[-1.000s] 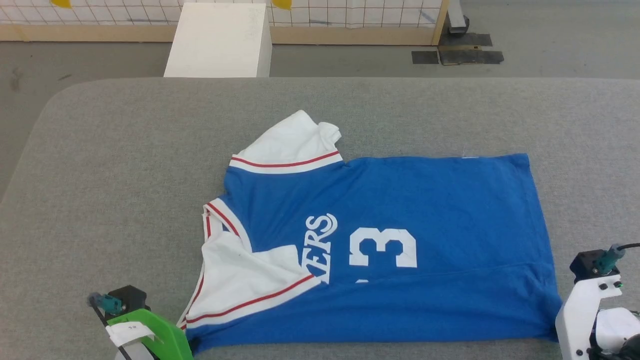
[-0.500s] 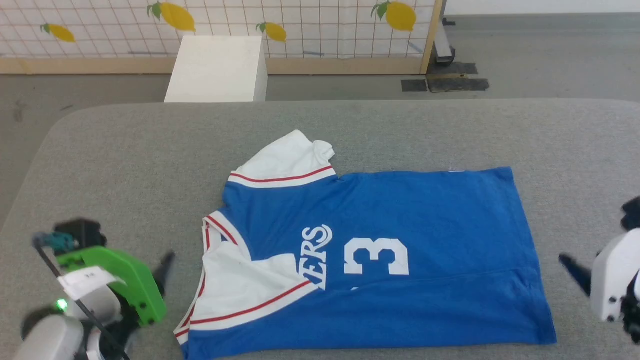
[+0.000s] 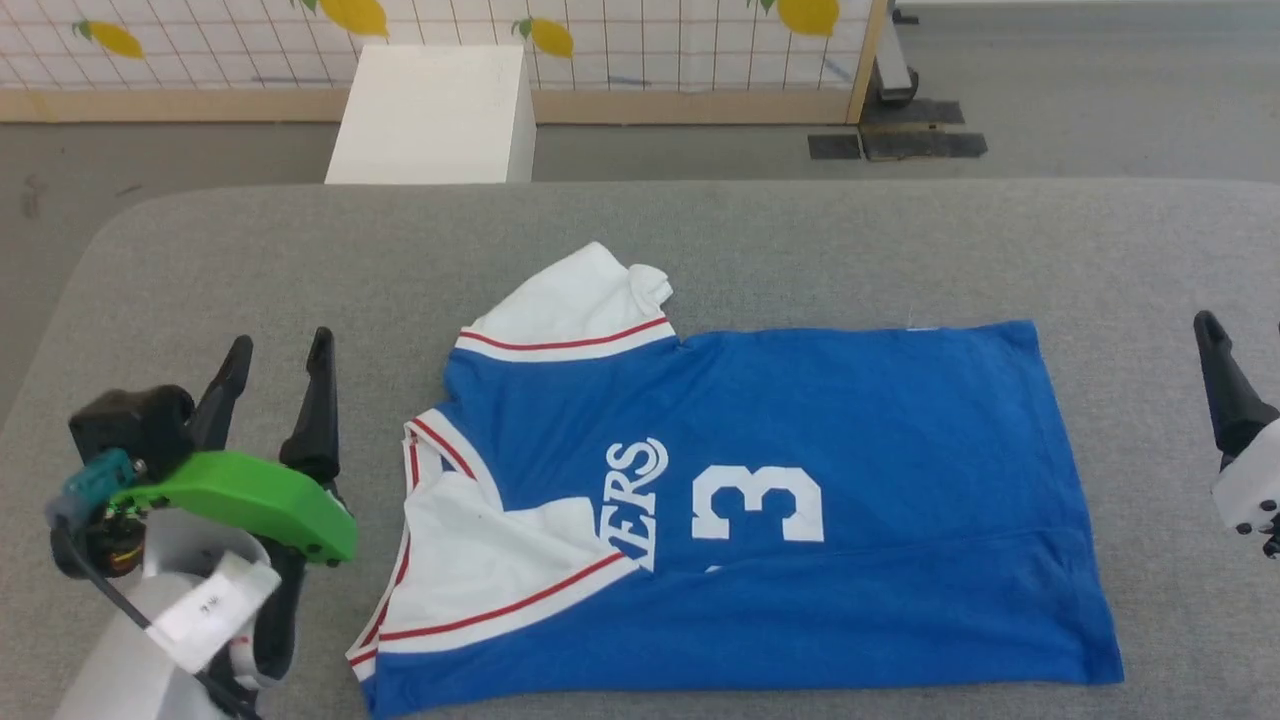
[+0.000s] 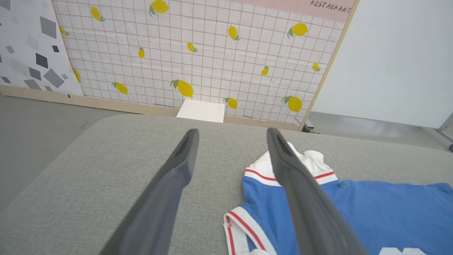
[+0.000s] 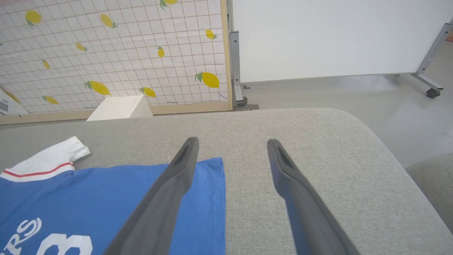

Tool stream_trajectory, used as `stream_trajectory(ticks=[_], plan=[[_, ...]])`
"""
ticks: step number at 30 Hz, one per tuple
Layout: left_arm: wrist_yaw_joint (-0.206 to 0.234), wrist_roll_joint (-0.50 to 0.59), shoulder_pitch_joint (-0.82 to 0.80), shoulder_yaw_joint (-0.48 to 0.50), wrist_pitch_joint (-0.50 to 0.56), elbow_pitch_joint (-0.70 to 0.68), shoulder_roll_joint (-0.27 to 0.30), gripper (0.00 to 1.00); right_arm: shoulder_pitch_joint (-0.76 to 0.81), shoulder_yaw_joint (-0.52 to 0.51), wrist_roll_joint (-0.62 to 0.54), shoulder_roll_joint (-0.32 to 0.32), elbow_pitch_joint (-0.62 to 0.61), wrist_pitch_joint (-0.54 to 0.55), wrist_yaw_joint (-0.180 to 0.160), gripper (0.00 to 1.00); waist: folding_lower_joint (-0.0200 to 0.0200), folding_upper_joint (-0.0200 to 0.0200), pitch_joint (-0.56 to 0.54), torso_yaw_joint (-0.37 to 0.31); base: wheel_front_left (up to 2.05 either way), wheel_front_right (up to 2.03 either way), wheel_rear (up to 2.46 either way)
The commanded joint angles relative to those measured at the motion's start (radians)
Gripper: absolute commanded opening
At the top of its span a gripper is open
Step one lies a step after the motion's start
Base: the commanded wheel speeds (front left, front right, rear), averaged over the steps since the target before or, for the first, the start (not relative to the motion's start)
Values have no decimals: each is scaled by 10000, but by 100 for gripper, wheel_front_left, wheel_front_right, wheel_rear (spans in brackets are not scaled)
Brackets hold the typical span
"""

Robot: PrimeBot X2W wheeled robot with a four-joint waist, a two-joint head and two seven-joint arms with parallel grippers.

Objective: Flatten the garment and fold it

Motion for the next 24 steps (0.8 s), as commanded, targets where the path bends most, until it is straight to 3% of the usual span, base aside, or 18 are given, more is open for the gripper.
stream_trajectory(ticks=[1,7,12,18,24], plan=[[-104,70,-229,-51,-252,219,-139,100,-187,-11,-22,64,95,-270,-11,100,0,0,190,38,0,0,0],[-588,394,-1170,-425,-1259,1297,-658,100,-460,-40,-190,73,469,-1312,-11,100,0,0,945,162,0,0,0],[-1005,455,-2540,-751,-1230,2237,-1016,100,-848,137,-118,56,636,-1446,-11,100,0,0,1702,216,0,0,0],[-1691,576,-4963,-1302,-549,3800,-1442,100,-1431,463,-25,-119,501,-1270,-11,100,0,0,2707,250,0,0,0],[-2227,577,-7400,-1851,943,5844,-1942,100,-1854,736,9,-246,139,-1026,-11,100,0,0,3451,127,0,0,0]])
